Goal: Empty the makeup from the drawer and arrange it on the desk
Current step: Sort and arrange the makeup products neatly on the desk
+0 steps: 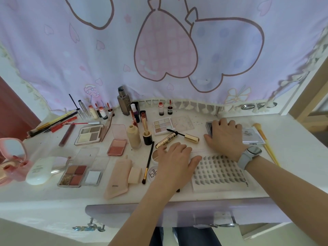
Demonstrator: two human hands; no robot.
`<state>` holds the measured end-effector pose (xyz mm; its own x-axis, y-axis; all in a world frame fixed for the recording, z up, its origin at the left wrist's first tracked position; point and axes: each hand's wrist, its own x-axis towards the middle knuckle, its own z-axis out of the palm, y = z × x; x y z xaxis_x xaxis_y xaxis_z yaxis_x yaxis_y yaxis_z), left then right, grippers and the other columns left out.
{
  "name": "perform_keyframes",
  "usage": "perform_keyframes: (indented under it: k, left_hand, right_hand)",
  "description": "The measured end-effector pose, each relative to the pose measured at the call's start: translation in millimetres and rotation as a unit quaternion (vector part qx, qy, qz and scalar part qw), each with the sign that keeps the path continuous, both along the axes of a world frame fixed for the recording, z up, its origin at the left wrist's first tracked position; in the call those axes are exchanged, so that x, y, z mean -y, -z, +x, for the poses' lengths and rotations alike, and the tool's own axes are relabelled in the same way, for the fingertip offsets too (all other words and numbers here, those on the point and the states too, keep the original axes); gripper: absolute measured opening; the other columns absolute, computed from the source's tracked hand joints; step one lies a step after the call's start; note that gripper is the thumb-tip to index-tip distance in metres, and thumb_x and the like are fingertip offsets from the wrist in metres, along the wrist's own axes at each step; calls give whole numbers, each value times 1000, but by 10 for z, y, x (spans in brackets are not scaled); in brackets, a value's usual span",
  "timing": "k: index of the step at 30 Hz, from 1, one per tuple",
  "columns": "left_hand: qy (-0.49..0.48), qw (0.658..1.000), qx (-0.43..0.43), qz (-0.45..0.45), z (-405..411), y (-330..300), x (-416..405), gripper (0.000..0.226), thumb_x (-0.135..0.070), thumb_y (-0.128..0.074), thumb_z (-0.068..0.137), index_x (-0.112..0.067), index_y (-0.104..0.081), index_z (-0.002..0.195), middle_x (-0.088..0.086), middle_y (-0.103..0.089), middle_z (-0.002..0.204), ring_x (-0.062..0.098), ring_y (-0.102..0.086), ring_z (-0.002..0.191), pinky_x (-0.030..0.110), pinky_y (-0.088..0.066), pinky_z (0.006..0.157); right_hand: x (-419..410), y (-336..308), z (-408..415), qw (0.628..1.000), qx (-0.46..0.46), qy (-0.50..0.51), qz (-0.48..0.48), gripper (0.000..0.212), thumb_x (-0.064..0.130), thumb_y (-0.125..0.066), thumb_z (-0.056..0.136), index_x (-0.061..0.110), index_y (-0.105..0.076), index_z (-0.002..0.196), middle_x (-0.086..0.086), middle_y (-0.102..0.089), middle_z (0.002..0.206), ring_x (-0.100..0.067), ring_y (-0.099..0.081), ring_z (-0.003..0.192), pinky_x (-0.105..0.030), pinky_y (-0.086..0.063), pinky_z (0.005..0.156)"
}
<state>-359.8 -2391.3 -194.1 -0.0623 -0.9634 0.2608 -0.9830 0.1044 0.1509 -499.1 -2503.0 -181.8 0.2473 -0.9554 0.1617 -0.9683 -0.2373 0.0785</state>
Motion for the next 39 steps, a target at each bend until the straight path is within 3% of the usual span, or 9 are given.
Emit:
perform_keyframes:
  k: [2, 5, 11, 17, 20, 23, 33, 36, 39]
  left_hand:
    - [8, 999, -23, 46, -6, -14, 28, 76, -60, -7, 79, -21, -60, 116, -7, -62, 117, 13, -51, 119, 49, -26, 100]
    - [-1, 996, -27, 86, 9, 8, 55, 92, -62, 10, 68, -25, -46, 131, -10, -50, 133, 8, -38, 127, 41, -11, 105]
    - [8, 998, -19, 58, -10, 2, 38, 84, -59, 5, 75, -20, -53, 123, -5, -59, 122, 15, -49, 119, 46, -17, 103]
    - [-19, 1000, -12, 10, -4, 94, 61, 50, -49, -27, 87, -22, -69, 87, -8, -70, 81, 14, -67, 81, 49, -43, 82]
    - [-18, 1000, -13, 12, -21, 14, 66, 59, -53, -17, 84, -23, -67, 90, -8, -69, 86, 13, -65, 86, 51, -37, 90]
    - [-12, 998, -12, 53, -31, -23, 69, 83, -58, 6, 74, -22, -59, 110, -7, -63, 109, 14, -55, 108, 46, -17, 103]
    - [-25, 996, -26, 78, -56, -36, 68, 83, -59, 8, 73, -23, -58, 108, -8, -61, 109, 15, -52, 111, 47, -15, 104]
    - [-31, 993, -29, 108, -39, -81, 91, 61, -54, -11, 91, -24, -55, 119, -9, -57, 121, 12, -44, 121, 44, -8, 108]
    - [-2, 993, -120, -3, -52, -97, 88, 56, -46, -20, 91, -21, -53, 128, -7, -54, 131, 10, -41, 128, 37, -12, 111]
  right_hand:
    - [59, -29, 15, 1000, 14, 5, 9, 44, 44, -46, 88, 6, -48, 109, -14, -52, 114, -33, -48, 104, -38, -35, 85]
    - [174, -73, 13, 999, 5, 3, 33, 44, 43, -44, 89, 7, -46, 114, -13, -54, 118, -32, -46, 110, -39, -34, 88]
    - [259, -120, 12, 998, -9, -30, 56, 47, 41, -45, 87, 15, -46, 126, -10, -52, 126, -35, -42, 116, -41, -33, 93]
    - [238, -162, 4, 998, 3, -46, 41, 53, 43, -46, 85, 20, -42, 132, -8, -50, 127, -34, -41, 114, -41, -34, 93]
    - [222, -213, -16, 998, 28, -40, 31, 52, 42, -46, 86, 20, -41, 133, -11, -46, 127, -35, -39, 113, -42, -36, 90]
    - [198, -260, -60, 995, 89, -40, 34, 51, 38, -49, 87, 20, -41, 134, -12, -44, 124, -35, -35, 114, -43, -40, 88]
    - [77, -316, -225, 950, 291, -87, -79, 35, 18, -65, 77, 9, -60, 110, -18, -38, 126, -36, -31, 114, -27, -25, 89]
    - [47, -362, -280, 927, 330, -110, -139, 32, 14, -70, 74, 7, -62, 103, -20, -41, 125, -40, -37, 108, -29, -28, 89]
    - [-28, -481, -308, 864, 456, -143, -156, 33, 24, -68, 74, 10, -61, 103, -15, -39, 124, -31, -45, 106, -30, -41, 90]
